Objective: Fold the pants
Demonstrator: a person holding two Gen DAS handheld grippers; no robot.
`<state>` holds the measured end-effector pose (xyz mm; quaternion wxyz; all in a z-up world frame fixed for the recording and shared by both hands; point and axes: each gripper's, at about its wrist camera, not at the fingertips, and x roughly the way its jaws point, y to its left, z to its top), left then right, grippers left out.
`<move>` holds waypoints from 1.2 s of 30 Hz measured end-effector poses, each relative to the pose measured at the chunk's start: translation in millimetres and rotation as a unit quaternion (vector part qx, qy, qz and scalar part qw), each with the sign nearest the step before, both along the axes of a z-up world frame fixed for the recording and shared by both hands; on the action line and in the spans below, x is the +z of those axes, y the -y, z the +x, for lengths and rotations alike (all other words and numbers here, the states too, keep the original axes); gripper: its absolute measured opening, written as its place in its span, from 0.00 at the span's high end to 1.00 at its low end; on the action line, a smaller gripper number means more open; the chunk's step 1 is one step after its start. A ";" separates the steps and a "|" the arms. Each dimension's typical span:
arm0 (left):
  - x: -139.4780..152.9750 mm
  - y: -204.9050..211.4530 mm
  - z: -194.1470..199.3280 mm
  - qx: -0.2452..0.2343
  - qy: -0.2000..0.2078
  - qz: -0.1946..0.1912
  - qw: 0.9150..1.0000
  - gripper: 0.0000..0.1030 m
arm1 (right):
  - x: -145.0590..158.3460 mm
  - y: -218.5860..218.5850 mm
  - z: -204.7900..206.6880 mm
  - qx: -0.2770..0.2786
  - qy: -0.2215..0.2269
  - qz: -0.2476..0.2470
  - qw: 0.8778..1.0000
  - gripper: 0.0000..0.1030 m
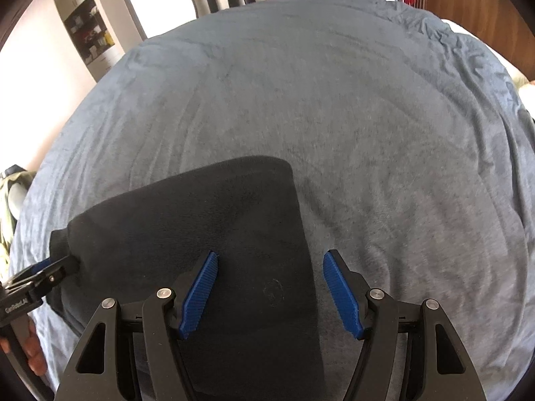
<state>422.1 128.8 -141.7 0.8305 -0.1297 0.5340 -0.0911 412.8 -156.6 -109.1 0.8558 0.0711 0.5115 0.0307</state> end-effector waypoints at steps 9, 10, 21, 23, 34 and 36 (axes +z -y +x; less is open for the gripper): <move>-27.4 -7.6 12.6 -0.012 -0.029 -0.067 0.997 0.19 | -14.9 -13.3 8.0 0.009 -0.006 -0.031 0.999 0.36; -28.3 -6.7 14.0 -0.014 -0.029 -0.067 0.997 0.20 | -16.9 -11.1 7.8 0.005 -0.009 -0.024 1.000 0.36; 0.7 8.5 7.7 -0.027 -0.004 -0.064 0.998 0.61 | -24.8 13.8 8.8 -0.027 -0.037 0.075 0.996 0.62; 8.1 4.7 3.9 -0.020 -0.001 -0.075 0.997 0.64 | -13.8 14.6 3.9 -0.026 -0.027 0.069 0.997 0.68; 71.9 -35.7 -29.5 0.005 0.044 -0.100 0.994 0.67 | 61.2 -7.9 -22.3 -0.021 0.032 0.051 0.998 0.74; 80.9 -49.2 -34.5 0.009 0.047 -0.094 0.994 0.67 | 72.9 -22.4 -27.5 -0.011 0.039 0.051 0.998 0.74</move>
